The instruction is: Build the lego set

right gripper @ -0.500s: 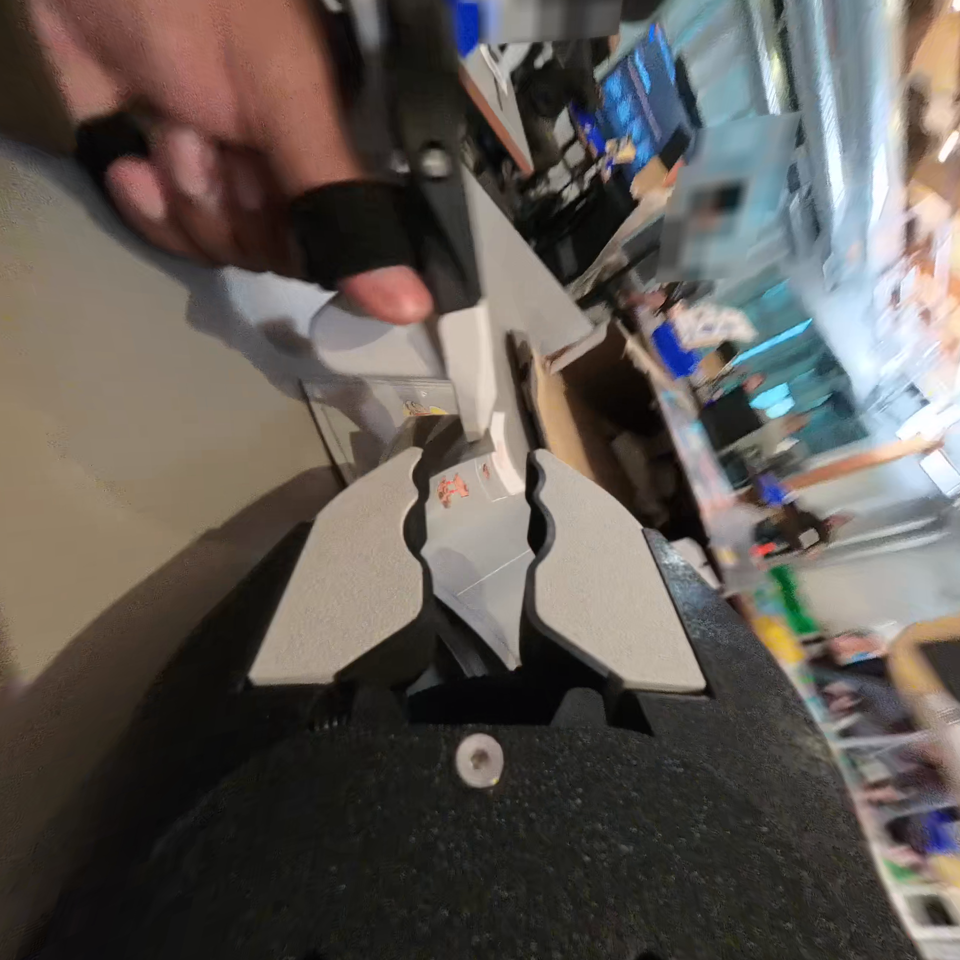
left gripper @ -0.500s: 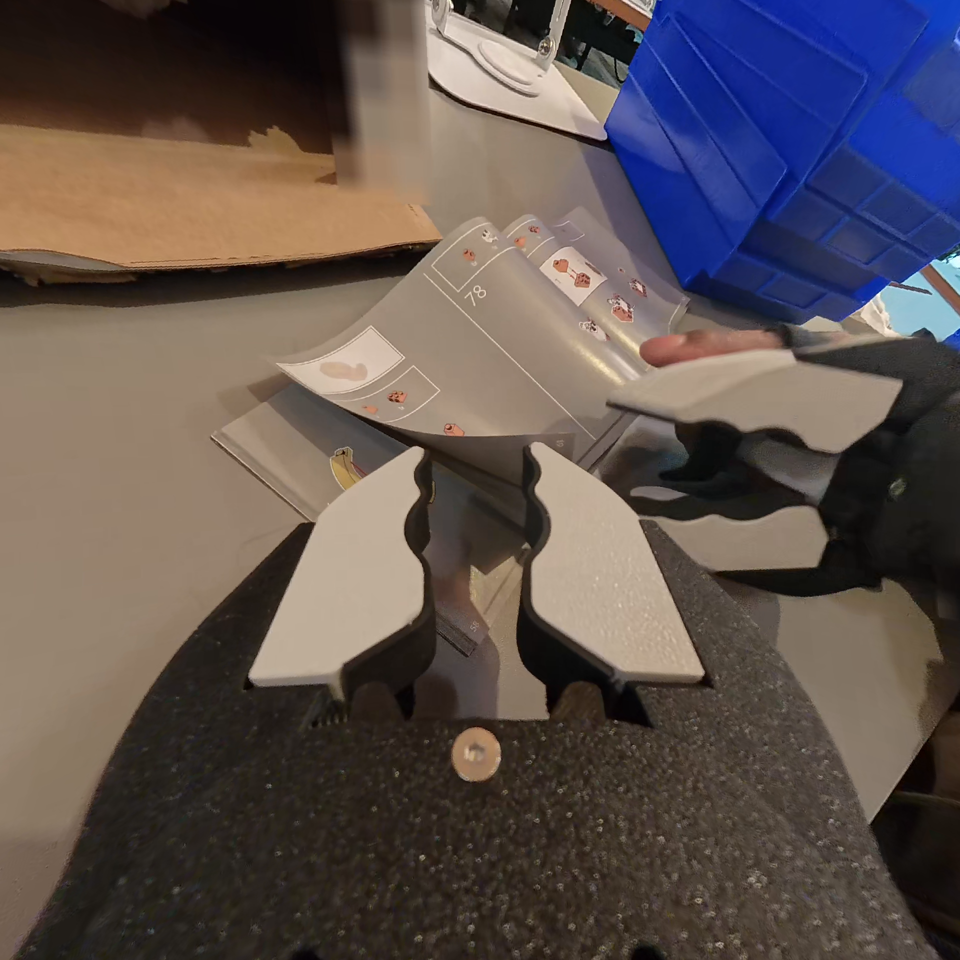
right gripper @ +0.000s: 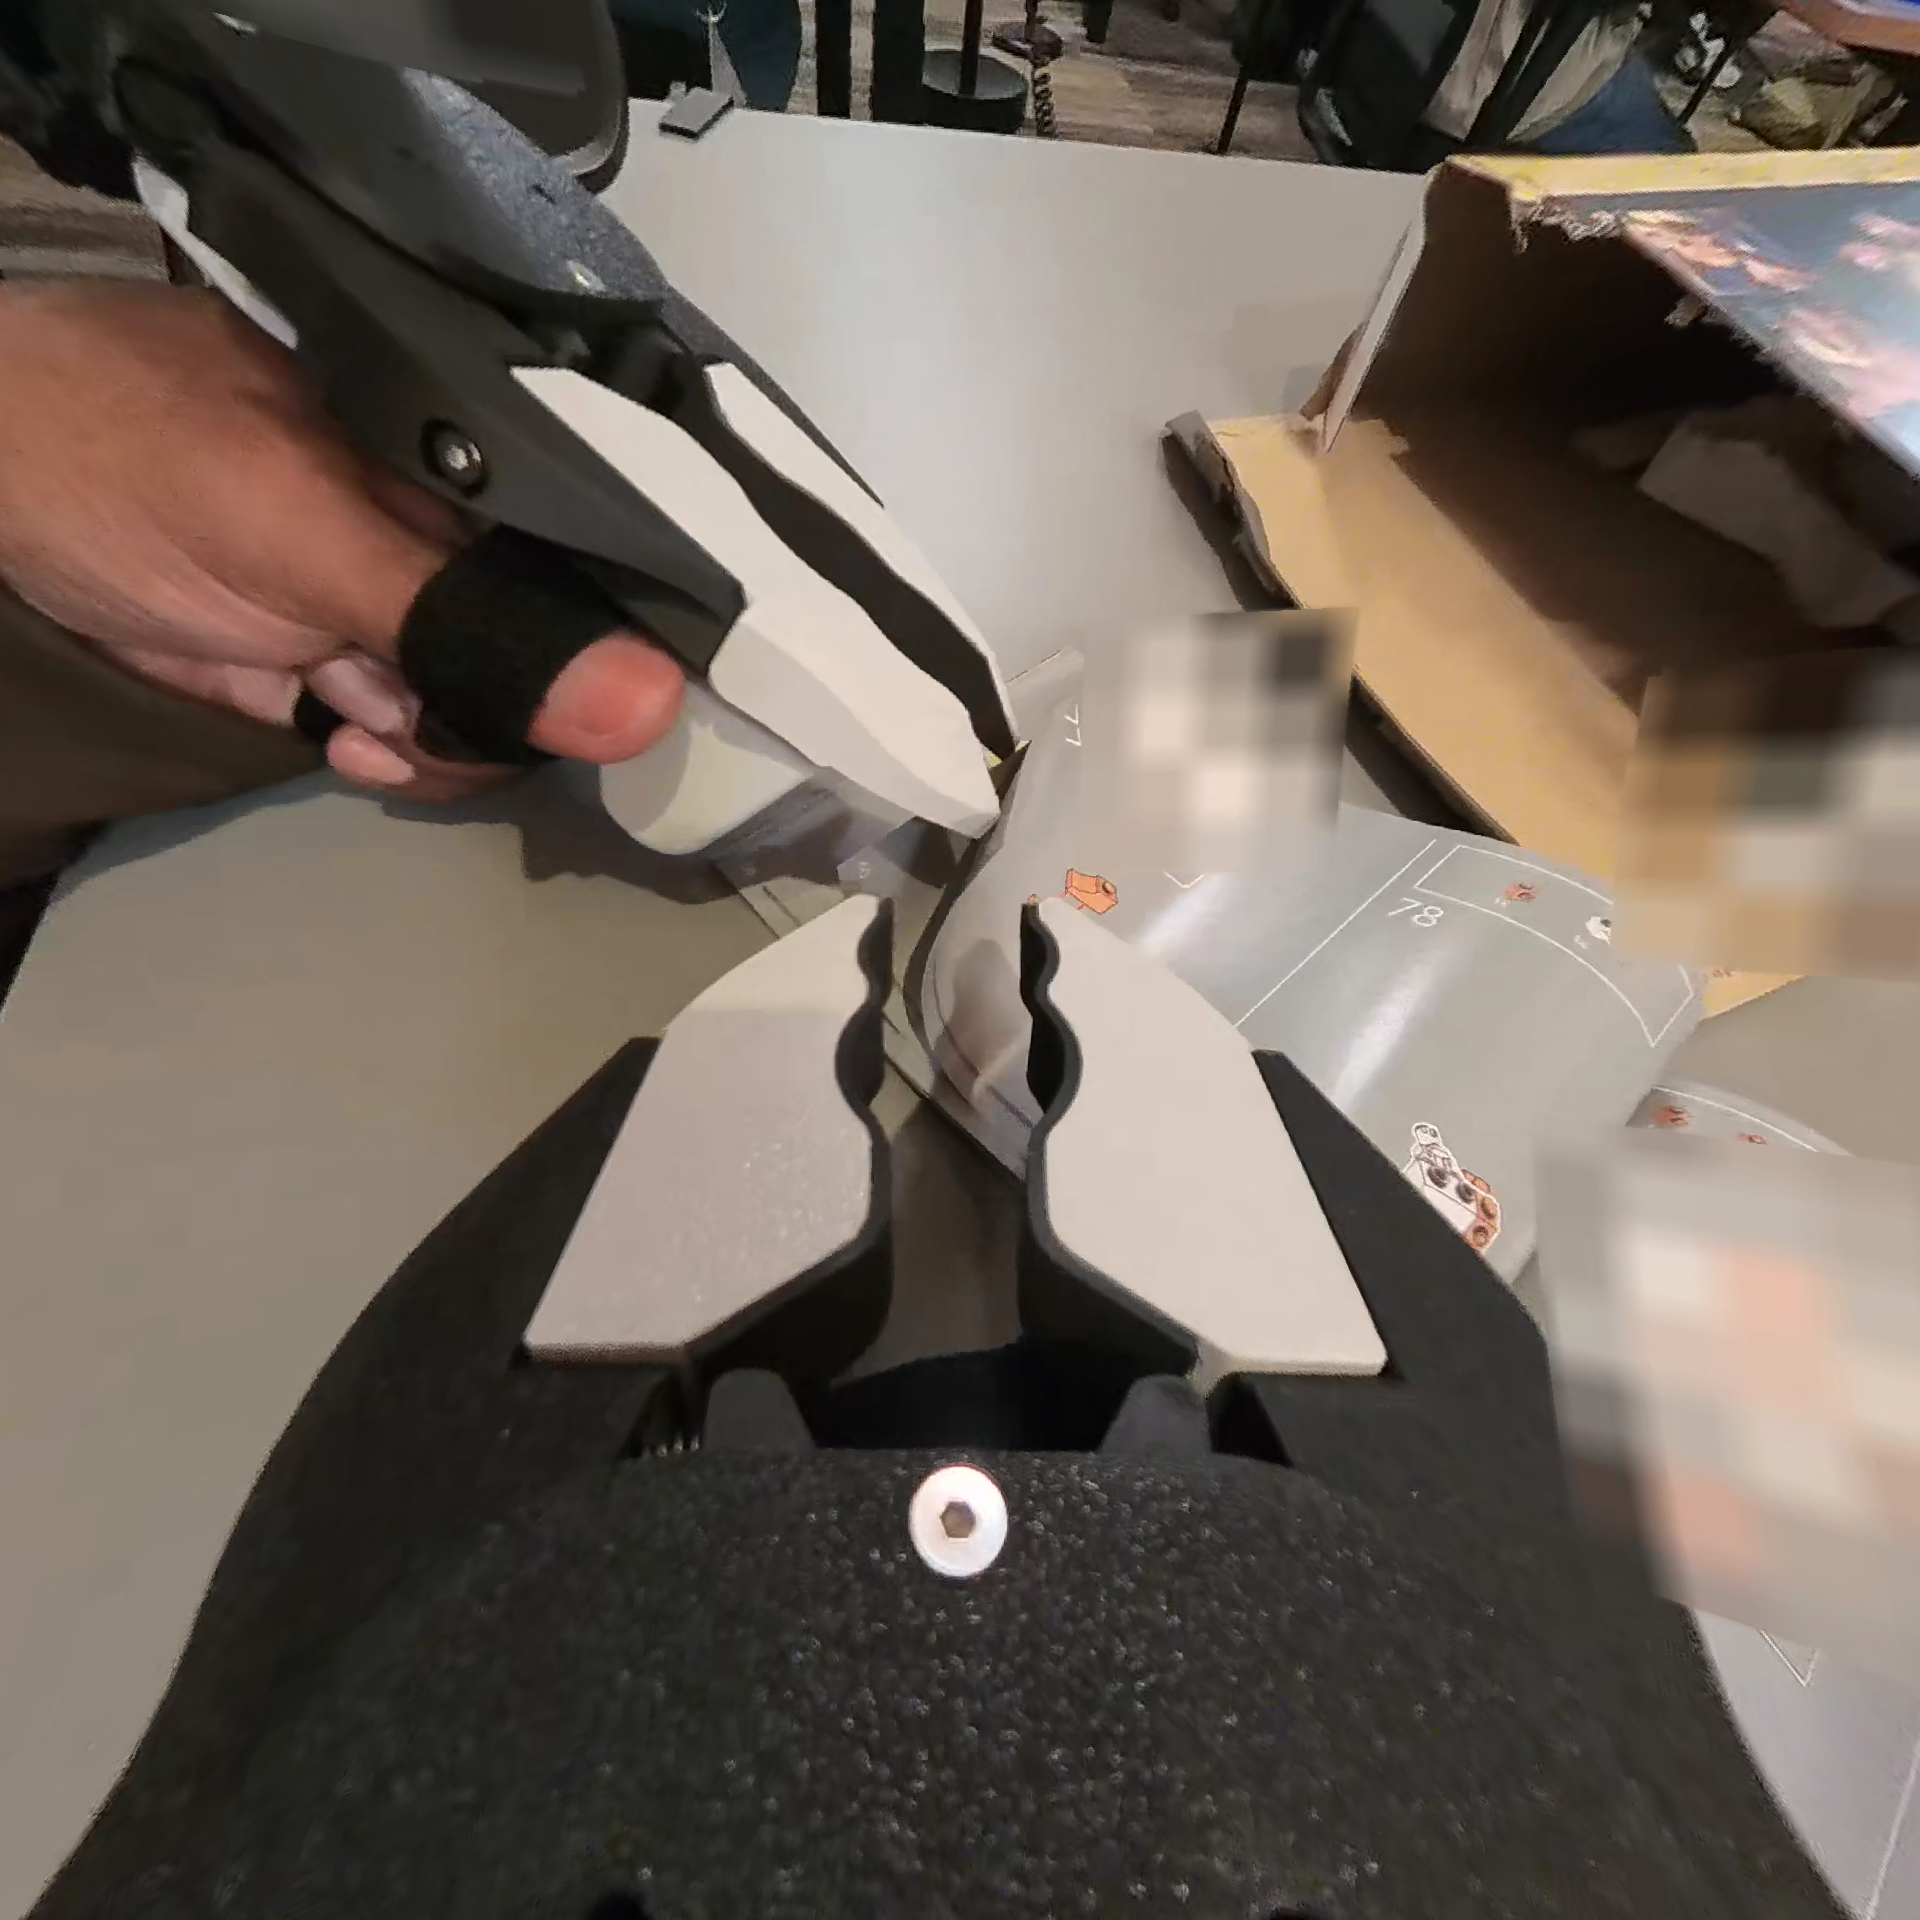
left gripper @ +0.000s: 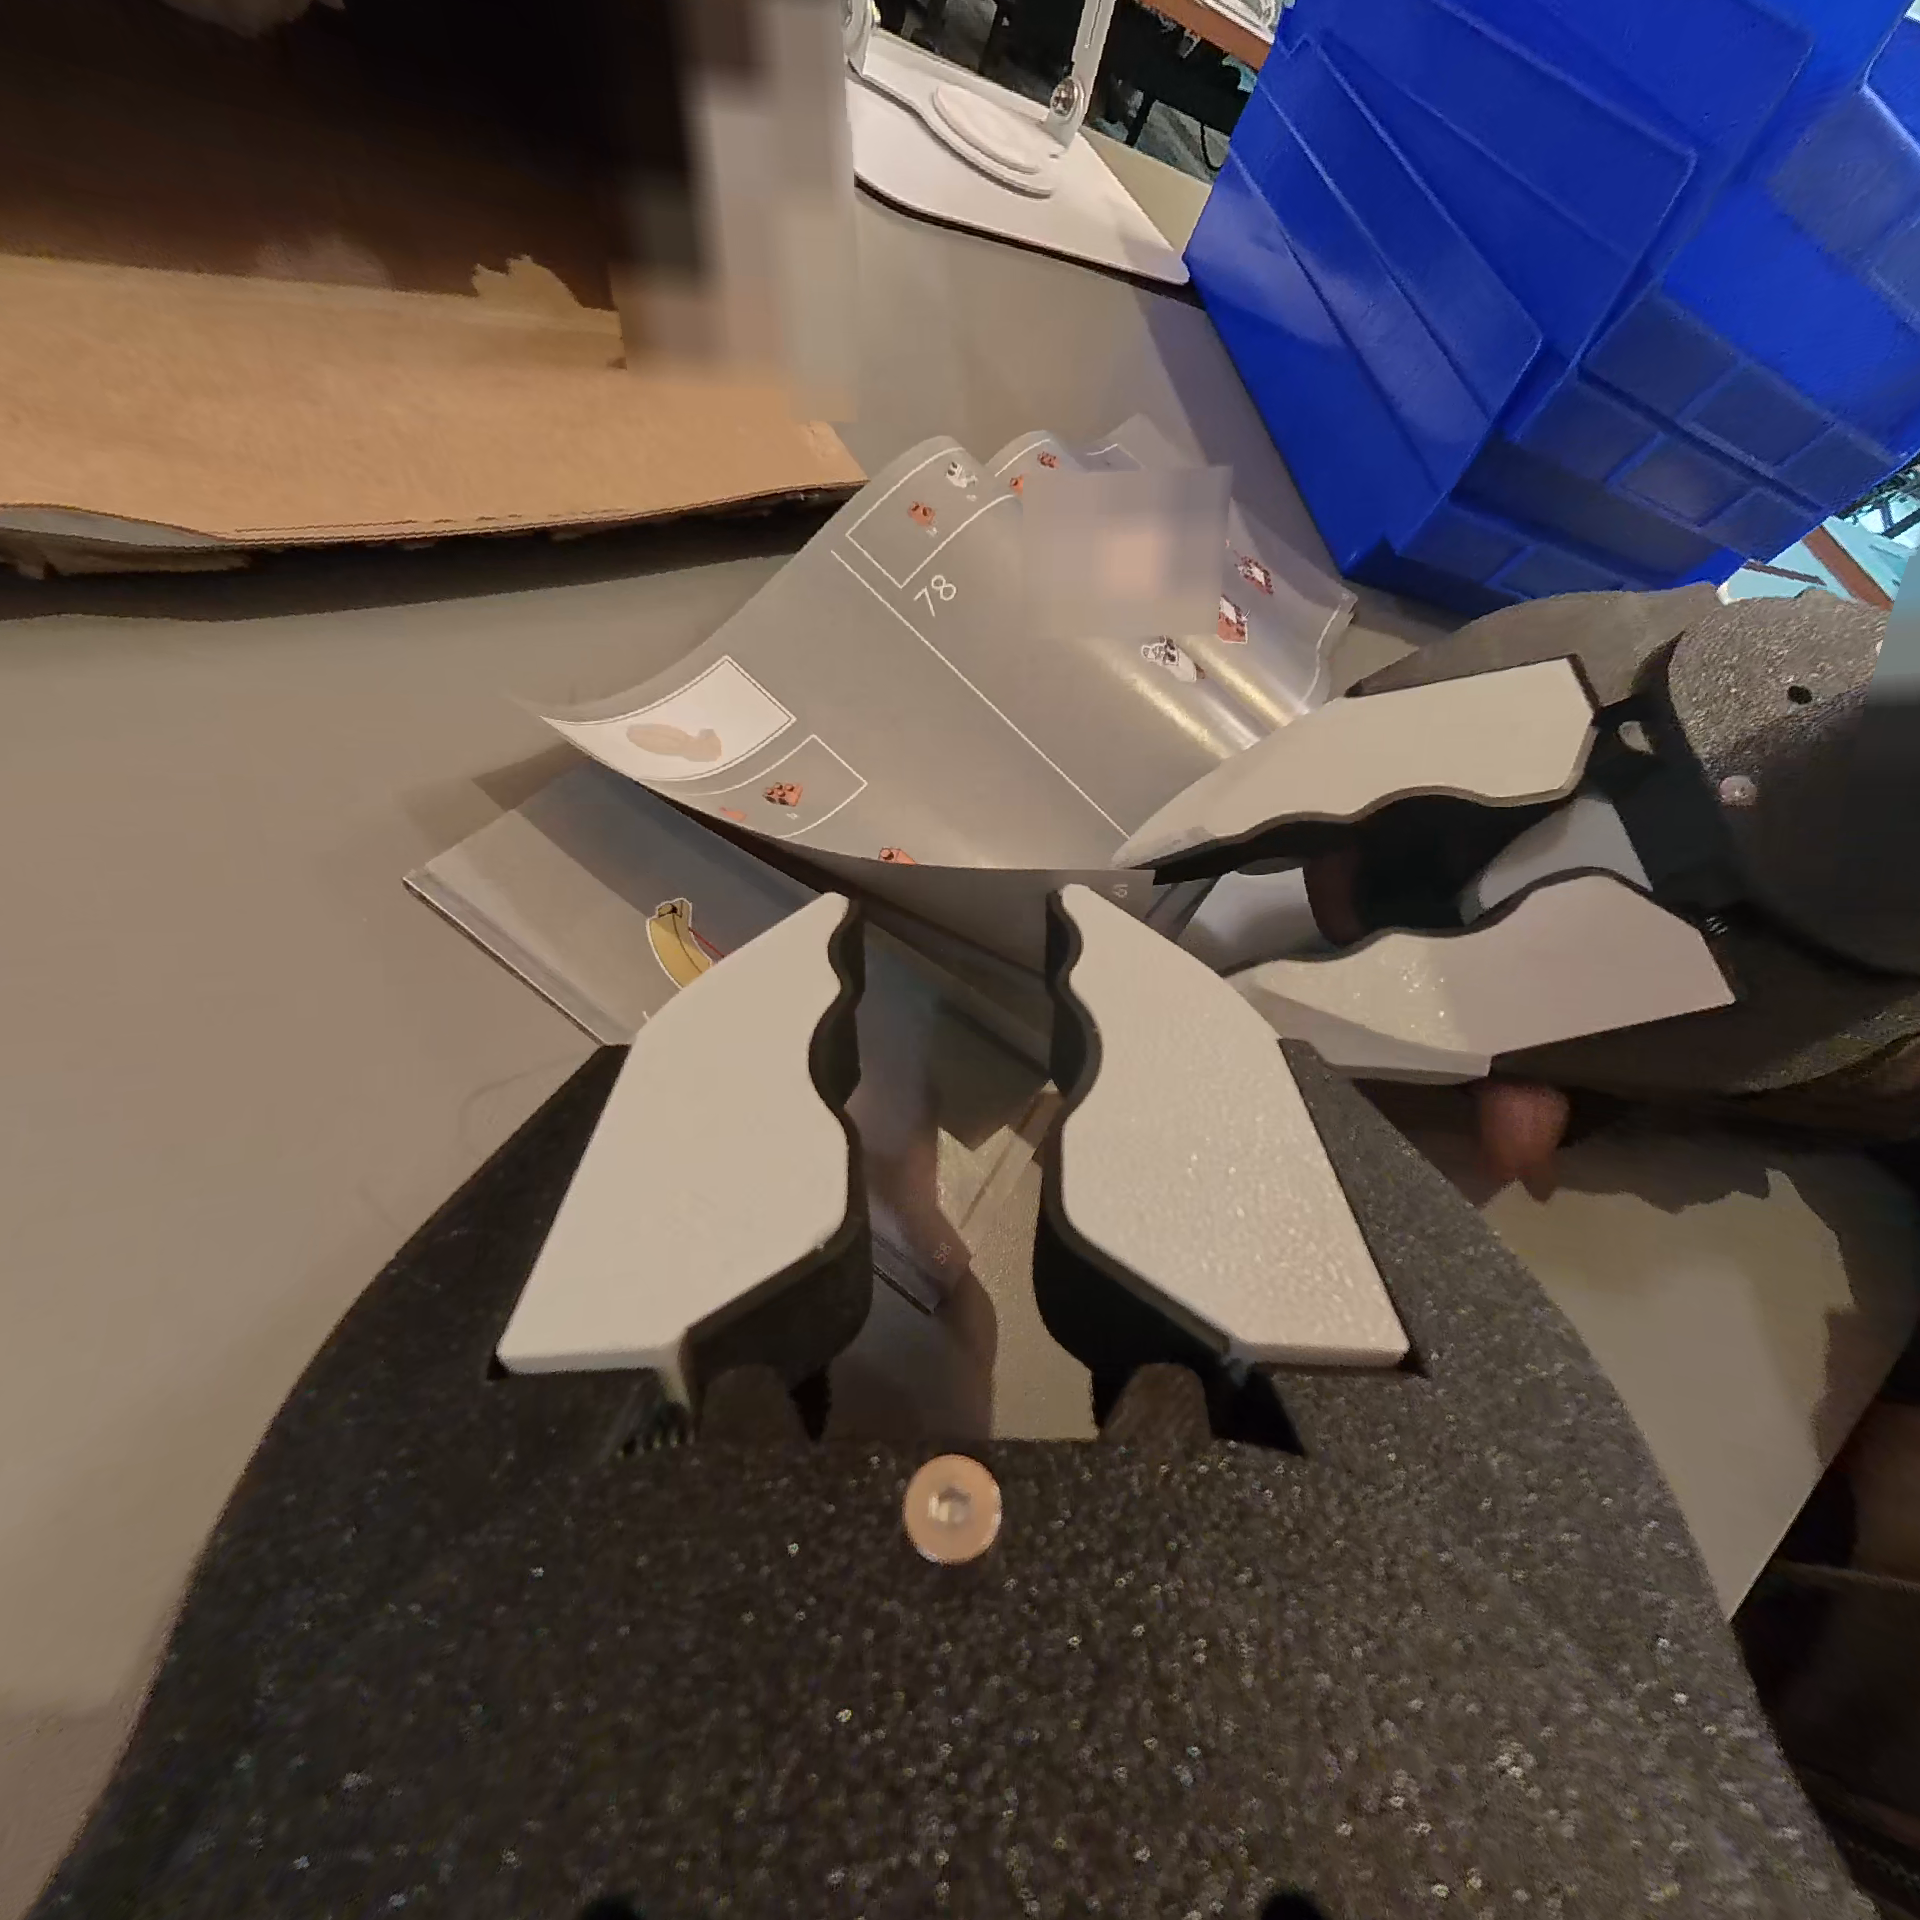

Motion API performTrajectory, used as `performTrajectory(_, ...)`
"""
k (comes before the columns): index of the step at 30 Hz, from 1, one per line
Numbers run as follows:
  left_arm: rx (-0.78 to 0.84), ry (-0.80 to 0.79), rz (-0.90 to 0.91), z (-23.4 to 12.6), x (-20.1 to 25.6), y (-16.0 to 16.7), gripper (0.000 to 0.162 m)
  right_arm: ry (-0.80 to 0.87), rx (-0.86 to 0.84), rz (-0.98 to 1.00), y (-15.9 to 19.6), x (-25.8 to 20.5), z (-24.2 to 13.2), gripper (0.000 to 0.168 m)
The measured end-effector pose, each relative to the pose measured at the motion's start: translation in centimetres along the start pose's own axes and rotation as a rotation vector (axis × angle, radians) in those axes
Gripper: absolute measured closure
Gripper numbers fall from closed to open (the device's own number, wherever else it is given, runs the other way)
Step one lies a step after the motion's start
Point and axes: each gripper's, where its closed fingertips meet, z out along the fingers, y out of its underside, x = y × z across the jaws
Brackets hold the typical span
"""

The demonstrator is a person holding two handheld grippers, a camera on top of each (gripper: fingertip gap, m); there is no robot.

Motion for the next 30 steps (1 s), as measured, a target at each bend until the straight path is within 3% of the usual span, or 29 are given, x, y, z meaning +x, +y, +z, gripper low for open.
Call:
performTrajectory(6, -0.009, -0.002, 0.014, 0.1, 0.1, 0.1, 0.129, 0.063, -0.001, -0.006, -0.3, 0.8, 0.2, 0.166)
performTrajectory(9, -0.006, -0.002, 0.013, 0.1, 0.1, 0.1, 0.129, 0.106, 0.012, -0.026, -0.6, 1.5, -0.2, 0.167)
performTrajectory(13, 0.004, 0.009, 0.000, -0.1, 0.1, 0.0, 0.129, 0.166, 0.084, 0.046, -1.5, 4.0, -2.2, 0.168)
performTrajectory(16, 0.009, 0.020, -0.008, -0.1, 0.1, -0.1, 0.129, 0.312, 0.137, 0.086, -1.4, 7.8, -5.3, 0.168)
performTrajectory(20, 0.012, 0.031, -0.014, -0.2, 0.1, -0.1, 0.129, 0.600, 0.124, 0.066, 1.3, 13.2, -10.9, 0.168)
performTrajectory(25, 0.012, 0.039, -0.017, -0.1, 0.2, -0.1, 0.129, 0.830, -0.012, -0.031, 6.4, 15.0, -16.6, 0.158)
performTrajectory(30, 0.007, 0.033, -0.011, 0.0, 0.2, -0.1, 0.129, 0.777, -0.018, -0.082, 7.4, 12.2, -17.0, 0.153)
